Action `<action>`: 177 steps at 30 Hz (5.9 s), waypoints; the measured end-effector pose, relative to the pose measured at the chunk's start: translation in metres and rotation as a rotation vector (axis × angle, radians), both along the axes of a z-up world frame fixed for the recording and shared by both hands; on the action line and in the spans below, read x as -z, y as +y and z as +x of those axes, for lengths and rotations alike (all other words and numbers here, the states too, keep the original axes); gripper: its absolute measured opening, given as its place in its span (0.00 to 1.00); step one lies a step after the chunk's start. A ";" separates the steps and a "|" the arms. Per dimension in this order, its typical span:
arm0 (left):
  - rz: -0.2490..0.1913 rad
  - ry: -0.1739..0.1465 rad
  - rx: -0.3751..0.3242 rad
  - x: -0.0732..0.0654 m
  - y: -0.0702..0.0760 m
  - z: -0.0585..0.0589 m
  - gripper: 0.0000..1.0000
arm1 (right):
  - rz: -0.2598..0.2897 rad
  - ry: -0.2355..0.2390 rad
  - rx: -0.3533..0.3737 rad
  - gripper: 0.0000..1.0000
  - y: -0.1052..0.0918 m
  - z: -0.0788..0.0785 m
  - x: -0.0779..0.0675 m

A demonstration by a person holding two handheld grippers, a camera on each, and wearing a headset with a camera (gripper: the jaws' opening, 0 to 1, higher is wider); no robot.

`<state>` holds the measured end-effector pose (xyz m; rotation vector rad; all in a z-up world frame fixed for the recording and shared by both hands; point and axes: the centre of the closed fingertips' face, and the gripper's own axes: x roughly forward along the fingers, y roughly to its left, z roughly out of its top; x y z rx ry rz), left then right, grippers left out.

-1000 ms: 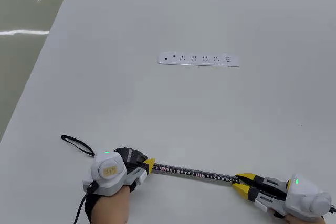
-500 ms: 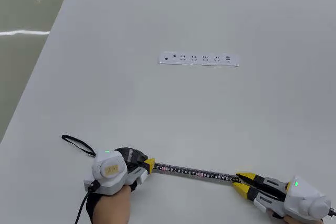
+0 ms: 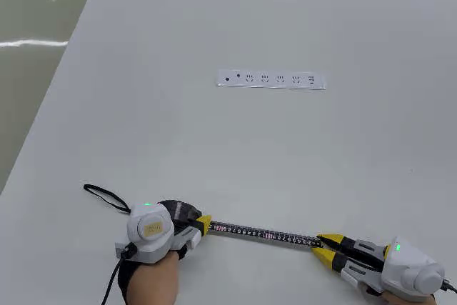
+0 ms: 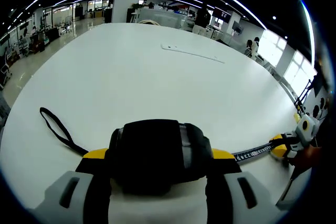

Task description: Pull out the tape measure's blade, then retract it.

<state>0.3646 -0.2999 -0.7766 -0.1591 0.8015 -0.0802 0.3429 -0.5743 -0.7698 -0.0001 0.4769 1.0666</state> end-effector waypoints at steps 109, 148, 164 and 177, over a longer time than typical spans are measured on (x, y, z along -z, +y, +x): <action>-0.009 0.006 0.000 -0.001 0.000 -0.001 0.72 | 0.030 0.031 -0.141 0.12 0.096 0.010 0.002; -0.007 0.008 0.000 0.000 0.000 -0.002 0.72 | 0.038 0.038 -0.181 0.12 0.132 0.009 0.002; -0.008 0.009 0.001 0.000 0.000 -0.002 0.72 | 0.039 0.038 -0.202 0.13 0.150 0.007 0.002; -0.009 0.007 0.002 0.000 0.000 -0.002 0.72 | 0.040 0.037 -0.211 0.12 0.161 0.008 0.003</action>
